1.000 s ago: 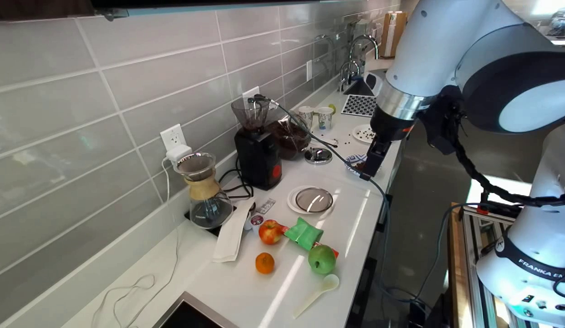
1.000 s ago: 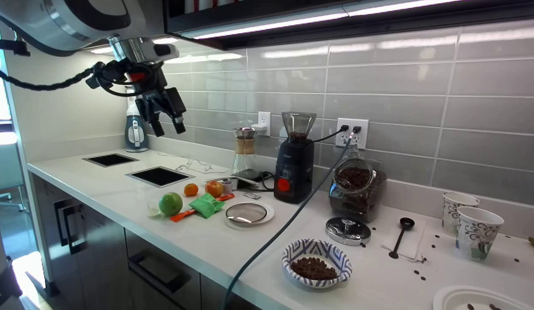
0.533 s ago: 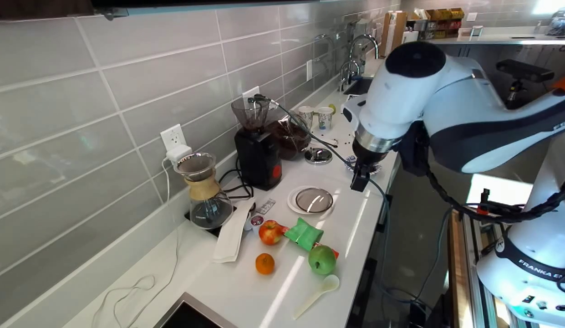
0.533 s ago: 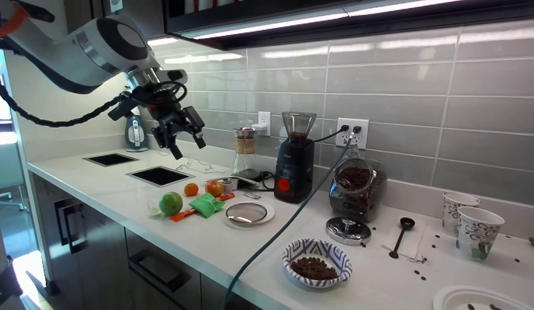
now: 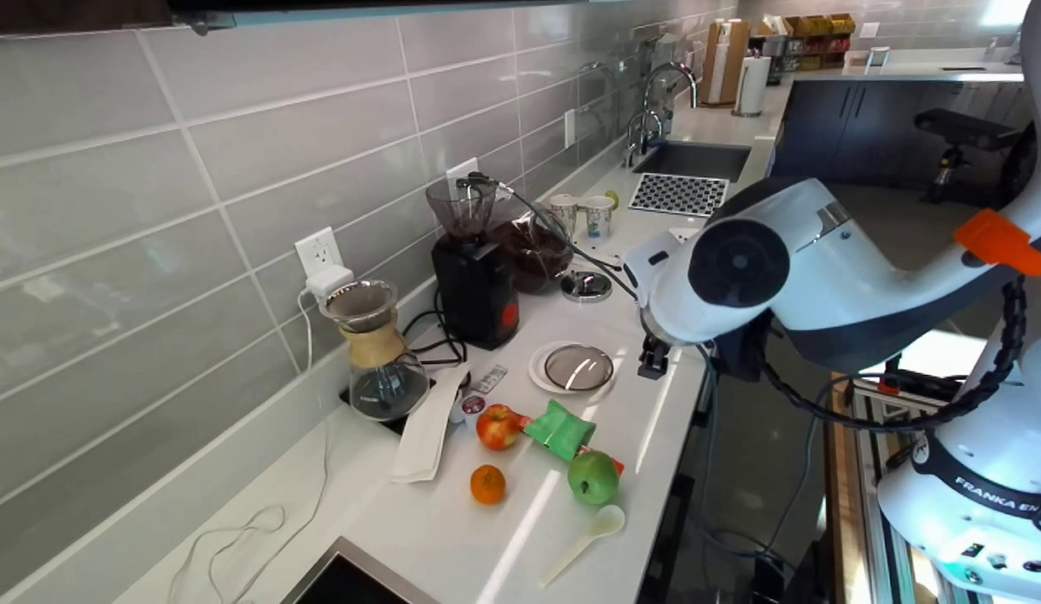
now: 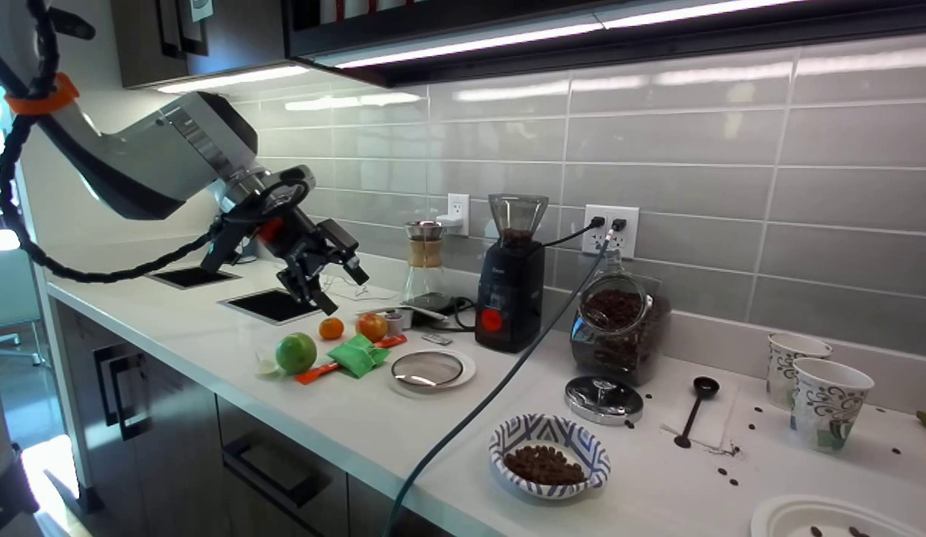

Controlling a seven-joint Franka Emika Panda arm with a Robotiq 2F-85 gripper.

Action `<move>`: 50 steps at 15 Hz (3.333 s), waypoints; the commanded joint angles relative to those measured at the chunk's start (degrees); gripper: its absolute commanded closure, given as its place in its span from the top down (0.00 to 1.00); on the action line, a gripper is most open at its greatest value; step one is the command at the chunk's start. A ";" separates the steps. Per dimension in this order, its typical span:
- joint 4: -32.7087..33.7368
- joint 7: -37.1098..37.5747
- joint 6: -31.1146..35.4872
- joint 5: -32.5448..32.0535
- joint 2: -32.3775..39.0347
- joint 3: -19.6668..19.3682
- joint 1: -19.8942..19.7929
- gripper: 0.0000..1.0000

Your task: Pick up the clear lid on the white plate and put it on the black machine

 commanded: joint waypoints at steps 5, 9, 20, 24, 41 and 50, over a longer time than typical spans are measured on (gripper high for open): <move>0.35 14.70 -4.36 -11.58 6.62 -4.47 6.63 1.00; 0.79 14.37 -4.71 -11.56 6.52 -7.69 9.58 1.00; 4.36 20.77 -17.13 -31.57 21.71 -19.04 23.45 1.00; 5.97 24.60 -17.85 -38.31 27.34 -21.84 25.54 1.00; 13.93 31.19 -20.72 -53.79 42.28 -25.13 25.20 1.00; 16.94 31.09 -21.12 -57.26 45.72 -25.53 24.74 1.00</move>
